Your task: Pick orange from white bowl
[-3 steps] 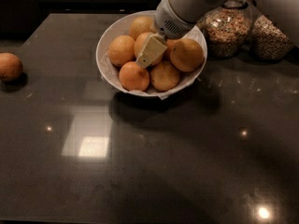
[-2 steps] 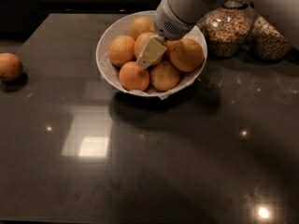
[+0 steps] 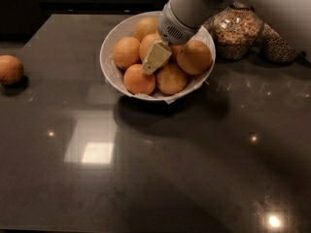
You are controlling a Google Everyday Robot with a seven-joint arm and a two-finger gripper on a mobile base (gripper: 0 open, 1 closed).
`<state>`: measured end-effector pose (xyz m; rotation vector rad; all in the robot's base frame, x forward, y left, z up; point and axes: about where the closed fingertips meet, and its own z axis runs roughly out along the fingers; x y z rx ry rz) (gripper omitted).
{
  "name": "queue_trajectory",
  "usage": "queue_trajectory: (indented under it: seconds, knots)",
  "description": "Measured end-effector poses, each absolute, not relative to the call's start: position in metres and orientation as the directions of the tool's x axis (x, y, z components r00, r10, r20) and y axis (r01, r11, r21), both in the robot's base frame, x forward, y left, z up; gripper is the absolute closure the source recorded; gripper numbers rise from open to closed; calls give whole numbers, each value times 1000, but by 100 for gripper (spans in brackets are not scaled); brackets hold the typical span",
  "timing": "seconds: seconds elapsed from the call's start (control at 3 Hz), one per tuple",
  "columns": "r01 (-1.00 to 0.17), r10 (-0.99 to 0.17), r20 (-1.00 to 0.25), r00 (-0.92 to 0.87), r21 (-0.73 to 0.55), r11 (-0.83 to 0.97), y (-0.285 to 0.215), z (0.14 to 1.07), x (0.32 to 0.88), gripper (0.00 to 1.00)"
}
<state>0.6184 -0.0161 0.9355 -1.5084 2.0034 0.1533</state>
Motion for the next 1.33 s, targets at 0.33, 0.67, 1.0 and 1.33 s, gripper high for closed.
queue_trajectory:
  seconds: [0.33, 0.67, 1.0, 1.33]
  knots:
    - [-902, -833, -530, -160, -263, 341, -16, 933, 620, 43]
    - [-902, -833, -530, -160, -263, 341, -16, 933, 620, 67]
    - [-902, -833, -530, -160, -263, 341, -16, 933, 620, 90]
    - [-902, -833, -530, -160, -263, 341, -16, 933, 620, 100]
